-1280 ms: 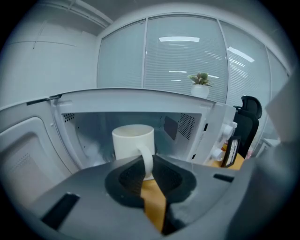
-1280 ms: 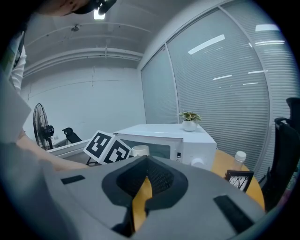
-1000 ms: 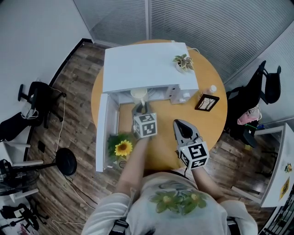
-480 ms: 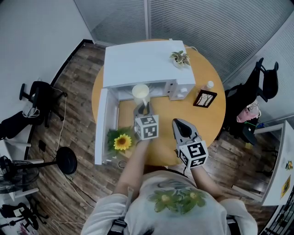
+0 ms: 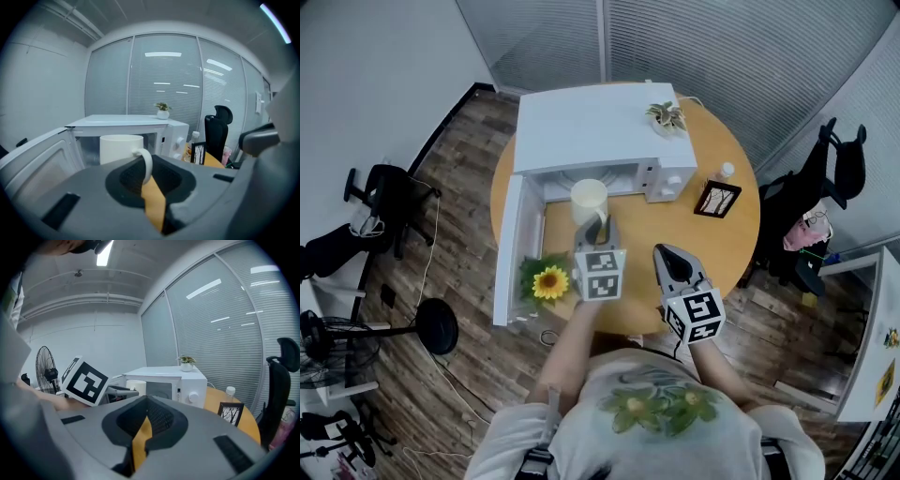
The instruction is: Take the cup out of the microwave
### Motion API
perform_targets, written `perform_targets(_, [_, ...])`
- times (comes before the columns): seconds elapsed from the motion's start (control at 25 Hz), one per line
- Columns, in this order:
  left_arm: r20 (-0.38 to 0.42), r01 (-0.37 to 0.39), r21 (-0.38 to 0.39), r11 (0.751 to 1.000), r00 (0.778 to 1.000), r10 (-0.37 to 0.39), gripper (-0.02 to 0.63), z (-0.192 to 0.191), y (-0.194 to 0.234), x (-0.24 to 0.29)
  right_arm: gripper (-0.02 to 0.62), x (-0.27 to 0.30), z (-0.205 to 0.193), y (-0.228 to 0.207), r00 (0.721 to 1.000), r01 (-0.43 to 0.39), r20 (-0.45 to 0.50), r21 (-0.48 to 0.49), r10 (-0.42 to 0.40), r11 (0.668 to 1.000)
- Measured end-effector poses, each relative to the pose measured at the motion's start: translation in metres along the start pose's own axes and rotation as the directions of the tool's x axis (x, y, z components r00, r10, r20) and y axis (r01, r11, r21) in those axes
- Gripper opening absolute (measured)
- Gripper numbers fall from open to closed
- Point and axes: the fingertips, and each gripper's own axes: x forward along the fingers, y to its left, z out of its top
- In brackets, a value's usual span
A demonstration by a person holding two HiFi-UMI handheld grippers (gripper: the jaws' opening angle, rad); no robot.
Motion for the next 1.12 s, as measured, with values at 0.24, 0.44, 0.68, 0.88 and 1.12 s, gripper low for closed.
perform_targets(0.24, [0.050, 0.024, 0.029, 0.999, 0.998, -0.025, 0.041, 0.011, -0.011, -0.030, 0.017, -0.008, -0.004, 0.005, 1.000, -0.003, 0.004, -0.003, 0.003, 1.000])
perform_targets(0.44, [0.080, 0.041, 0.039, 0.998, 0.996, -0.044, 0.041, 0.017, -0.018, -0.050, 0.017, -0.014, -0.007, 0.010, 1.000, -0.006, 0.004, -0.005, 0.006, 1.000])
perform_targets(0.68, [0.076, 0.072, 0.049, 0.996, 0.994, -0.075, 0.040, 0.012, -0.030, -0.063, 0.017, -0.020, -0.011, 0.014, 1.000, -0.009, -0.001, -0.003, 0.009, 1.000])
perform_targets(0.88, [0.061, 0.099, 0.053, 0.994, 0.993, -0.102, 0.038, 0.002, -0.038, -0.068, 0.017, -0.024, -0.015, 0.015, 1.000, -0.003, -0.004, 0.000, 0.003, 1.000])
perform_targets(1.12, [0.031, 0.132, 0.049, 0.990, 0.991, -0.133, 0.038, -0.013, -0.048, -0.067, 0.017, -0.026, -0.021, 0.014, 1.000, 0.001, -0.019, 0.007, -0.001, 1.000])
